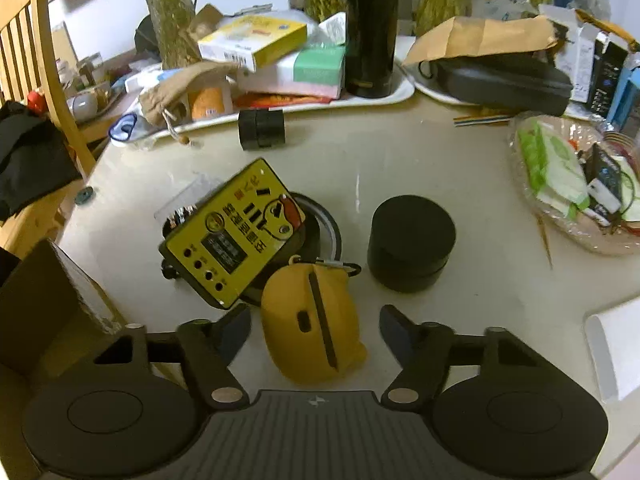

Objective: Organize rigid objects
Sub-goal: 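Close the right tool around the yellow egg-shaped toy, then lift the yellow toy with the right tool while the left tool approaches a black power adapter, then grasp and lift the black power adapter with the left tool while the right tool holds the toy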

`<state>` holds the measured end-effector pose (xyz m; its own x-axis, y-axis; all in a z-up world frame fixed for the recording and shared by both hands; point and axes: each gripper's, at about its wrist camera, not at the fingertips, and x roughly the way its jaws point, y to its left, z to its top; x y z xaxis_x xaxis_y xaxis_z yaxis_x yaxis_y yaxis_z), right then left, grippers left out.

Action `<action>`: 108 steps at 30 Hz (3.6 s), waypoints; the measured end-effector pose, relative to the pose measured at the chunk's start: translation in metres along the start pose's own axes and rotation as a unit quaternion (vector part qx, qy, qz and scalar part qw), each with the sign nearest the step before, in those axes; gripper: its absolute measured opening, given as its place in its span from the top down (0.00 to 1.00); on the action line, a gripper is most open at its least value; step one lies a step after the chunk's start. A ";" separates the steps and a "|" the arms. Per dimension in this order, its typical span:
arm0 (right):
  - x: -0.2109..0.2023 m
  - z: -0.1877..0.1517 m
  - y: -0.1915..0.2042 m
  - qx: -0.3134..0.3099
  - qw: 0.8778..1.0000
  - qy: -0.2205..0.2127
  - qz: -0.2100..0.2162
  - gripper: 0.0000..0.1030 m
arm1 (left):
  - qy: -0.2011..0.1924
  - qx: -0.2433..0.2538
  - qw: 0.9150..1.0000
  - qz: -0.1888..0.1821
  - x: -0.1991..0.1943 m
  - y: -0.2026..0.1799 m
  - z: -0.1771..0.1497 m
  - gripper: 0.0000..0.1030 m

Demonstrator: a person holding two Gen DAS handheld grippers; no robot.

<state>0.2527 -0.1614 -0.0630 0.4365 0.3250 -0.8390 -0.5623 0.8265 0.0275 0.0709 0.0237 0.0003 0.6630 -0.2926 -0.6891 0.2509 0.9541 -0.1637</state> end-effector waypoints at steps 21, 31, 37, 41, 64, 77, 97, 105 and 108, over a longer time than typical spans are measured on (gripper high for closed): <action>-0.032 -0.012 -0.001 0.035 0.997 -0.042 -0.060 0.44 | -0.005 0.004 1.000 0.005 0.009 -0.004 0.009 0.01; -0.054 -0.020 0.001 0.066 0.994 -0.047 -0.078 0.44 | -0.005 0.015 1.000 -0.001 0.020 -0.013 0.023 0.01; -0.068 -0.025 0.007 0.080 0.992 -0.043 -0.091 0.44 | 0.015 0.002 1.000 -0.003 0.028 -0.008 0.031 0.14; -0.078 -0.031 0.008 0.096 0.990 -0.047 -0.096 0.44 | 0.018 -0.006 1.000 -0.011 0.032 -0.006 0.038 0.15; -0.093 -0.051 -0.003 0.122 0.985 -0.067 -0.105 0.44 | 0.089 -0.139 0.984 -0.072 0.122 0.012 0.074 0.36; -0.094 -0.051 -0.003 0.124 0.984 -0.070 -0.103 0.44 | 0.114 -0.225 0.963 -0.092 0.160 0.030 0.072 0.74; -0.106 -0.040 0.004 0.139 0.982 -0.072 -0.105 0.44 | 0.072 -0.183 0.976 -0.096 0.099 0.020 0.085 0.74; -0.127 -0.033 0.017 0.164 0.980 -0.085 -0.078 0.44 | 0.053 -0.154 0.982 -0.096 0.064 0.008 0.085 0.74; -0.134 -0.033 0.025 0.159 0.981 -0.081 -0.074 0.44 | 0.046 -0.143 0.984 -0.095 0.052 0.003 0.082 0.74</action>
<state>0.1568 -0.1992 0.0317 0.6172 0.2388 -0.7497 -0.2485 0.9632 0.1023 0.1639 0.0063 0.0222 0.5530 -0.4725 -0.6862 0.1471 0.8660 -0.4778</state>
